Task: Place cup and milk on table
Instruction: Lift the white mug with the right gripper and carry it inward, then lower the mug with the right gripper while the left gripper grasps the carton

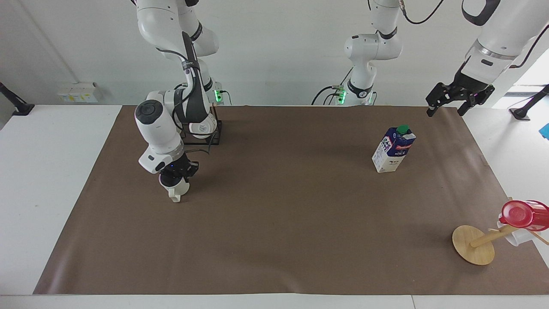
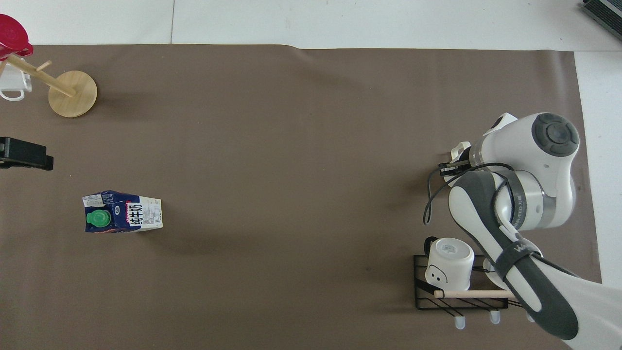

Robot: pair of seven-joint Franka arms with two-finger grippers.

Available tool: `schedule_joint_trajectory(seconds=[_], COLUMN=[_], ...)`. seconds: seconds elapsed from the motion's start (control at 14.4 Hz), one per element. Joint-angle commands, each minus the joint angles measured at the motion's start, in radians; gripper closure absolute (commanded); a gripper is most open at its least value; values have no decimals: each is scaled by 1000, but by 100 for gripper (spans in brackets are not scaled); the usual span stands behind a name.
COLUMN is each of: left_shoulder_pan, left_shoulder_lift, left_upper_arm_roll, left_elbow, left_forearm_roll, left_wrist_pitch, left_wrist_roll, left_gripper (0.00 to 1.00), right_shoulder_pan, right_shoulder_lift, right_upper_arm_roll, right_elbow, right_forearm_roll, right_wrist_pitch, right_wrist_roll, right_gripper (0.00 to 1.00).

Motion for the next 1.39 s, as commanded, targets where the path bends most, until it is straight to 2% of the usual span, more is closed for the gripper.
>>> schedule_joint_trajectory(seconds=[0.0,0.35,0.83,1.11,1.32], left_shoulder_pan=[-9,-1,5,-10,-45], left_shoulder_lift=[-4,-4,-28,-157,-206], left_upper_arm_roll=[5,6,17,9,1], left_elbow=[8,8,-7,-231,-346], left_forearm_roll=[9,9,10,15,16], left_wrist_pitch=[-9,-9,-18,94,155], left_wrist_roll=[-6,-9,11,32,29], left_gripper=[0,0,0,0,0], right_shoulder_pan=[-15,11,193,310,383], right_shoulder_lift=[12,10,24,70,92], right_upper_arm_roll=[7,9,9,7,7], right_elbow=[51,114,168,223,239], right_forearm_roll=[23,3,6,-8,-60], right_wrist_pitch=[17,57,55,50,47], right_wrist_roll=[76,358,808,1005,1118], right_gripper=[100,100,100,100,100])
